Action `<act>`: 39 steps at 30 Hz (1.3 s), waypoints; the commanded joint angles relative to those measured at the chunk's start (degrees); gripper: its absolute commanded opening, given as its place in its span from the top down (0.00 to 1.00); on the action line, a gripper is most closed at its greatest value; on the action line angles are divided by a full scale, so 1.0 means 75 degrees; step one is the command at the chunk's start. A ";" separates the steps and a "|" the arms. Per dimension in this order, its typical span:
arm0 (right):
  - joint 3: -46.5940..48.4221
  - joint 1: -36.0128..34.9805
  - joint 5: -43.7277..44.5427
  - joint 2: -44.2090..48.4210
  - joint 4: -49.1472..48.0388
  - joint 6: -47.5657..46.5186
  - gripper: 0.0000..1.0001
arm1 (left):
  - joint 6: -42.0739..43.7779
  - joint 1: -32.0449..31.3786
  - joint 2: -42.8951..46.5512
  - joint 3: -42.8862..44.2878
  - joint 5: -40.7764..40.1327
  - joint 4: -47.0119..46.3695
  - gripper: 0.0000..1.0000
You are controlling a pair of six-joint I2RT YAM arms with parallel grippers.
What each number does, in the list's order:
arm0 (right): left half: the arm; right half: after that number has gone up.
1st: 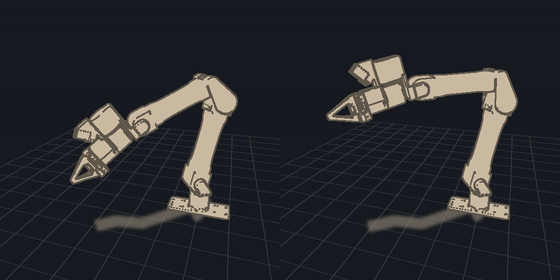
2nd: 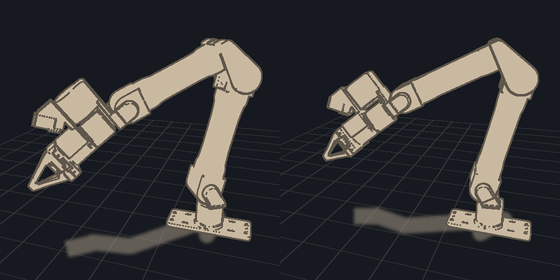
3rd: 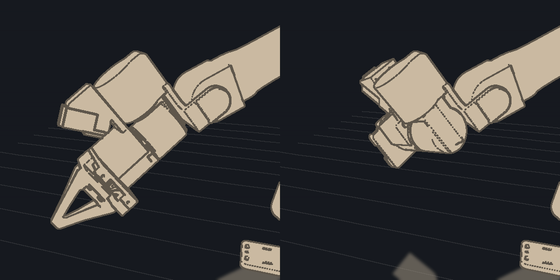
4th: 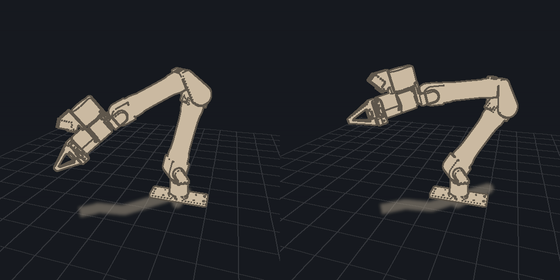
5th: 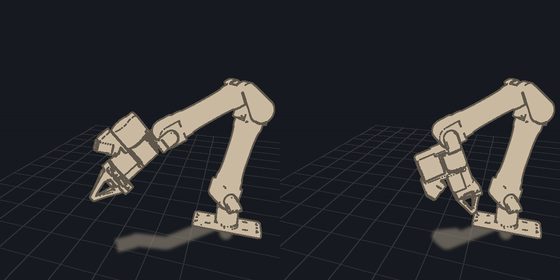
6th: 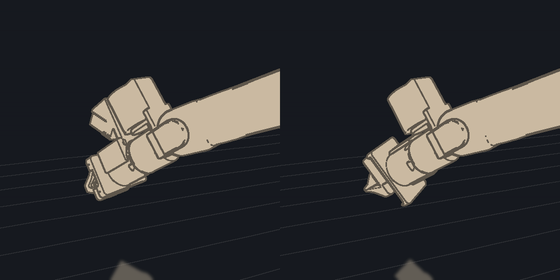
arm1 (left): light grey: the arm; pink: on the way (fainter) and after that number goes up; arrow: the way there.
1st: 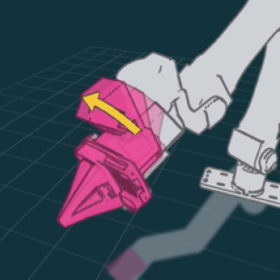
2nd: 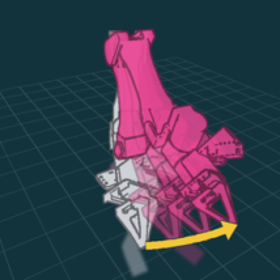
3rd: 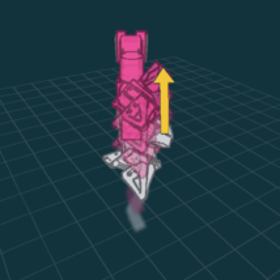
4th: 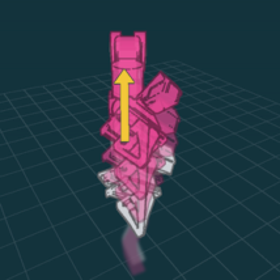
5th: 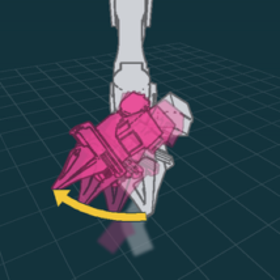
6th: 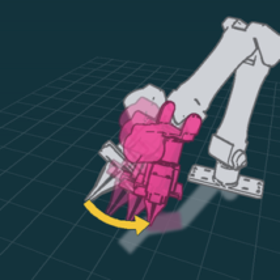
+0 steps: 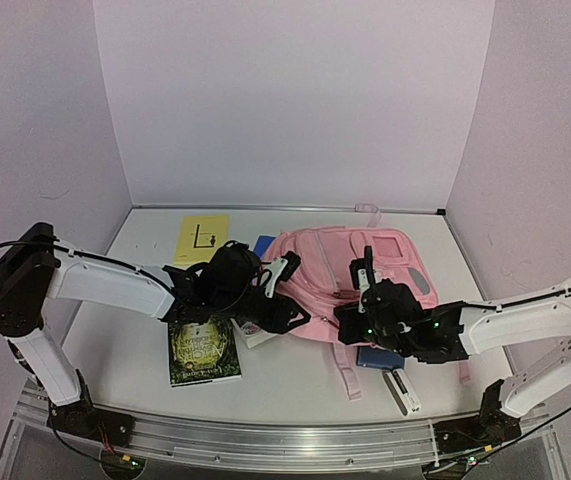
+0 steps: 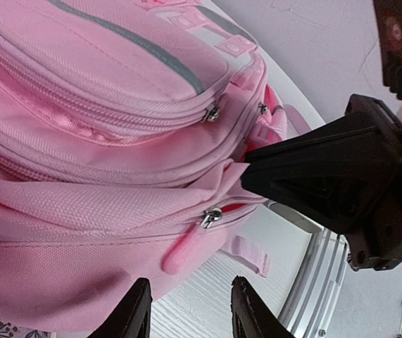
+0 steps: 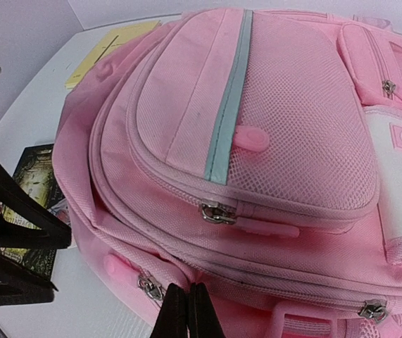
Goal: Pack the student bag
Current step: Unzip the student bag at the center of the board.
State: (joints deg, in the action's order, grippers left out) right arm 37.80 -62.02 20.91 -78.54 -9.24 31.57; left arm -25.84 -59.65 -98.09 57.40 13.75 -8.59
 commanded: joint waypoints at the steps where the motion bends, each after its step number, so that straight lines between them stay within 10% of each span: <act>1: 0.0081 0.0030 0.0107 0.0336 -0.0750 0.0251 1.00 | 0.0153 -0.0015 -0.0367 0.0649 -0.0158 0.0298 0.63; 12: 0.0134 0.0020 0.0040 0.0230 -0.0985 0.0276 1.00 | 0.0244 -0.0294 -0.0952 0.0990 -0.0167 0.0278 0.63; 25: 0.0304 0.0025 -0.0123 -0.0259 -0.1265 0.0468 1.00 | -0.0113 -0.0971 -0.1535 0.1751 -0.2997 0.1278 0.67; 39: 0.0116 0.0022 -0.0053 -0.0228 -0.1416 0.0551 1.00 | -0.0459 -0.1015 -0.1929 0.1834 -0.3110 0.0891 0.92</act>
State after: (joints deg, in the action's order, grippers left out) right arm 37.80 -61.65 19.18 -81.34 -12.83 34.36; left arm -28.80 -67.57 -111.15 70.06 -9.16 0.81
